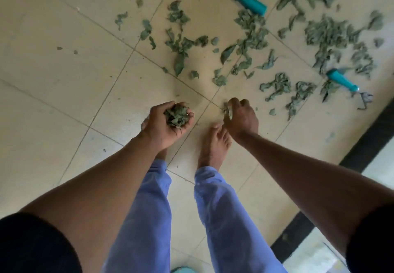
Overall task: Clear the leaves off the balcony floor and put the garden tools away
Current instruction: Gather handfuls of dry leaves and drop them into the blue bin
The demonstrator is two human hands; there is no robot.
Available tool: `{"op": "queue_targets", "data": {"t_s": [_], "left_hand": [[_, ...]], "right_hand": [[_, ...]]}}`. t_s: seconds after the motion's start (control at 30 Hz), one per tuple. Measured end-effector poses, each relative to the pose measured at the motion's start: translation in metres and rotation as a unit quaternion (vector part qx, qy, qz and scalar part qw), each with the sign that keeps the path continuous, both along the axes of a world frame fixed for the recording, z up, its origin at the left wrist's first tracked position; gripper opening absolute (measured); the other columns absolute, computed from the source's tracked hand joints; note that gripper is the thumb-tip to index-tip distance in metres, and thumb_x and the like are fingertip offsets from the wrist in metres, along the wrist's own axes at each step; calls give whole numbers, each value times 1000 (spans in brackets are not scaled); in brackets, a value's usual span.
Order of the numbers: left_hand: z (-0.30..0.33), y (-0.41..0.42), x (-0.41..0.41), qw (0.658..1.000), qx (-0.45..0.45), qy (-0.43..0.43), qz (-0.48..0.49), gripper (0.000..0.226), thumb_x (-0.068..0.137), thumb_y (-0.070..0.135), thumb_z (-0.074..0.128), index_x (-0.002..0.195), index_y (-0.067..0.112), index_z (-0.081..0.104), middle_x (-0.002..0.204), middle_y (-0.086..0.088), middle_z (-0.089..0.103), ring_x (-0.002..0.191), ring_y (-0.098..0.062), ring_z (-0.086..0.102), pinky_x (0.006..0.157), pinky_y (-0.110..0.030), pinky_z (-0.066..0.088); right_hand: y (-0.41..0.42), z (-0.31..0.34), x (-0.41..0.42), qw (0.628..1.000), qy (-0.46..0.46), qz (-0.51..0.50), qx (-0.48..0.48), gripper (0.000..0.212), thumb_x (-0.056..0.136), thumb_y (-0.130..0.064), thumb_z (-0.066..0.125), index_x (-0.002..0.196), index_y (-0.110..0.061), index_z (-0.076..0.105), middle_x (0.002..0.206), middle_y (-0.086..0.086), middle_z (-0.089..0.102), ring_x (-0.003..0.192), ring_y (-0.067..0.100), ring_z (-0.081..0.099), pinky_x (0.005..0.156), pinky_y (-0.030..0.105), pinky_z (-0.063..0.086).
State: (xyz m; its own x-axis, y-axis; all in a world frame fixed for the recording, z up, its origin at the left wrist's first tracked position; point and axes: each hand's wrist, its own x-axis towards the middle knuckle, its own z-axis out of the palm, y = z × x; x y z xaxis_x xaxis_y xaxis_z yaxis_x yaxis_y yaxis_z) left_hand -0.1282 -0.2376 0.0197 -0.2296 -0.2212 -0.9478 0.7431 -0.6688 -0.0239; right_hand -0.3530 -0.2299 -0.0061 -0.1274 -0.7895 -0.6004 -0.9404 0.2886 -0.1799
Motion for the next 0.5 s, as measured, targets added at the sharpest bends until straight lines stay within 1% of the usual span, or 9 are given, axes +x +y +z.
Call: {"op": "queue_targets", "data": {"t_s": [0.07,0.1,0.13,0.2,0.27,0.3,0.33,0.4,0.5], "left_hand": [[-12,-2,-9,999,4,14,-45,41,102,22,48,75,1,72,83,-14,65,82,-26,63,75,-34,60],[-16,-3,-13,998,-1,18,-59,41,102,23,47,77,2,71,83,-14,65,83,-26,63,73,-34,61],[-19,-3,-16,997,-2,17,-76,42,102,24,46,77,2,71,83,-14,65,82,-26,63,72,-34,61],[-26,-1,-19,994,0,20,-103,46,103,25,45,75,2,73,82,-14,66,80,-26,64,73,-33,61],[-31,1,-20,993,6,18,-116,46,104,26,46,76,2,74,84,-15,66,80,-27,66,74,-35,61],[-32,2,-21,992,11,16,-121,47,104,26,46,76,2,74,85,-15,66,80,-27,66,74,-35,61],[-33,3,-22,991,19,11,-133,47,104,26,46,76,1,75,85,-15,66,80,-27,66,74,-35,61],[-30,2,-24,989,31,5,-142,45,104,26,47,79,1,74,86,-16,67,79,-27,67,73,-35,61],[-25,-5,-29,987,37,2,-156,40,103,25,47,84,1,72,86,-16,67,78,-28,68,72,-36,61]], "right_hand": [[0,-18,-12,1000,13,20,19,48,91,-38,69,128,-19,46,120,13,52,97,35,60,65,36,42],[0,-25,-14,999,8,29,23,53,91,-43,70,129,-20,43,119,13,51,94,33,59,64,36,42],[0,-33,-13,999,0,30,24,55,91,-44,71,129,-19,40,119,13,51,91,32,57,63,36,43],[0,-44,-7,1000,-11,7,24,44,94,-32,68,124,-18,40,116,13,52,83,29,53,60,35,41],[0,-51,-4,998,-10,-49,24,26,98,-13,58,118,-16,43,111,15,53,76,29,50,55,32,35],[0,-51,-5,997,-10,-73,24,24,96,-5,53,116,-15,44,109,15,53,75,29,49,54,32,34],[1,-52,-7,995,-10,-93,29,27,93,1,51,113,-15,45,107,15,53,75,30,49,55,33,34],[1,-51,-13,992,-3,-121,32,30,89,5,50,110,-15,47,104,14,56,76,30,51,59,35,37],[-3,-45,-24,980,4,-198,30,29,85,-1,55,108,-18,50,94,7,62,75,30,54,59,33,38]]}}
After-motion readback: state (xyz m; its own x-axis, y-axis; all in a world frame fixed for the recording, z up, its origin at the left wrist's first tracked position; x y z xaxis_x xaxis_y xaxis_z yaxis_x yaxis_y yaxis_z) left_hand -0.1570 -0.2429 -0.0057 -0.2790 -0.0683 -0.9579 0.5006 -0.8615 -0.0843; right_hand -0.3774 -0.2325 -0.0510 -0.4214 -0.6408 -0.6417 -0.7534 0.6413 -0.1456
